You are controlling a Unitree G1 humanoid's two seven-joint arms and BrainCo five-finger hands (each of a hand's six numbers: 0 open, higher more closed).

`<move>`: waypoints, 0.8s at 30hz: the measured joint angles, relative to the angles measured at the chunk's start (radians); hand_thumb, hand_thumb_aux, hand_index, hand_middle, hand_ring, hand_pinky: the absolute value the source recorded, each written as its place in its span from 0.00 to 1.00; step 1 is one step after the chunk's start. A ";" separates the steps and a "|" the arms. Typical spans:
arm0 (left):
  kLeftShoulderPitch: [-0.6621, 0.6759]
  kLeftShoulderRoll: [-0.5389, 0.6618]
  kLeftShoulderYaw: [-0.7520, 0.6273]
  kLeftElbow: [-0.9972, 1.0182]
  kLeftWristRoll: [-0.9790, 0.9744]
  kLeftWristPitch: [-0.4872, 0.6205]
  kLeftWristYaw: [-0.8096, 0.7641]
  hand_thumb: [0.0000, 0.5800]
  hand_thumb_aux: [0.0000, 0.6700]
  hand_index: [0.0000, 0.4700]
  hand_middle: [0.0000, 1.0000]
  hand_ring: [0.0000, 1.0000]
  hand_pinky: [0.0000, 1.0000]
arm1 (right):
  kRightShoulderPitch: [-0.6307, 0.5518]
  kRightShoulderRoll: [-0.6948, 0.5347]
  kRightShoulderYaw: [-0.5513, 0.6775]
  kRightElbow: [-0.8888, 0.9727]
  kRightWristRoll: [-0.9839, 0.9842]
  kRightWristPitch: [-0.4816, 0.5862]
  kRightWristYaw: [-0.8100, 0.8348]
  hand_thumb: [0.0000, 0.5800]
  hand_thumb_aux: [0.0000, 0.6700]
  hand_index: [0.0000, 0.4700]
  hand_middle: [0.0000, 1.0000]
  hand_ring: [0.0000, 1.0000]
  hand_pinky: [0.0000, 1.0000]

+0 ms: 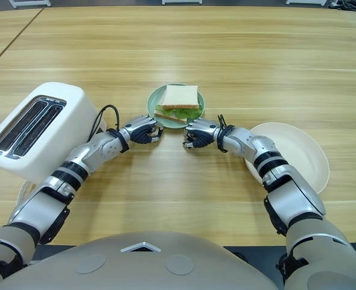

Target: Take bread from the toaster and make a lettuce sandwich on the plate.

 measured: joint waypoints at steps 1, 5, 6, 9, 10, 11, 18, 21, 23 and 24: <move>0.028 0.012 0.010 -0.053 -0.016 0.004 -0.007 0.00 0.00 0.00 0.00 0.00 0.00 | 0.046 -0.041 -0.020 -0.074 0.003 -0.008 -0.001 0.00 0.00 0.00 0.54 0.54 0.54; 0.261 0.077 0.072 -0.385 -0.056 0.060 -0.065 0.00 0.00 0.00 0.00 0.00 0.00 | 0.265 -0.190 -0.152 -0.384 0.103 -0.012 0.014 0.00 0.00 0.00 0.00 0.00 0.00; 0.316 0.087 0.090 -0.470 -0.059 0.080 -0.077 0.00 0.00 0.00 0.00 0.00 0.00 | 0.306 -0.207 -0.177 -0.437 0.134 -0.010 0.019 0.00 0.00 0.00 0.00 0.00 0.00; 0.504 0.094 0.141 -0.740 -0.073 0.135 -0.111 0.00 0.00 0.00 0.00 0.00 0.00 | 0.446 -0.231 -0.247 -0.591 0.247 -0.003 0.036 0.00 0.00 0.00 0.00 0.00 0.00; 0.582 0.092 0.166 -0.834 -0.109 0.146 -0.116 0.00 0.00 0.00 0.00 0.00 0.00 | 0.506 -0.236 -0.272 -0.651 0.310 0.002 0.046 0.00 0.00 0.00 0.00 0.00 0.00; 0.688 0.083 0.212 -0.944 -0.205 0.155 -0.117 0.00 0.00 0.00 0.00 0.00 0.00 | 0.590 -0.240 -0.299 -0.733 0.423 0.016 0.068 0.00 0.00 0.00 0.00 0.00 0.00; 0.887 -0.008 0.387 -0.969 -0.745 0.030 -0.128 0.00 0.00 0.00 0.00 0.00 0.00 | 0.706 -0.088 -0.297 -0.858 1.012 0.148 0.240 0.00 0.00 0.00 0.00 0.00 0.00; 0.892 -0.030 0.367 -0.947 -0.801 -0.009 -0.179 0.00 0.00 0.00 0.00 0.00 0.00 | 0.697 -0.046 -0.334 -0.858 1.144 0.196 0.323 0.00 0.00 0.00 0.00 0.00 0.00; 0.890 -0.037 0.367 -0.930 -0.820 -0.011 -0.194 0.00 0.00 0.00 0.00 0.00 0.00 | 0.698 -0.033 -0.348 -0.858 1.162 0.206 0.358 0.00 0.00 0.00 0.00 0.00 0.00; 0.888 -0.039 0.367 -0.928 -0.829 -0.011 -0.202 0.00 0.00 0.00 0.00 0.00 0.00 | 0.700 -0.021 -0.348 -0.859 1.166 0.208 0.376 0.00 0.00 0.00 0.00 0.00 0.00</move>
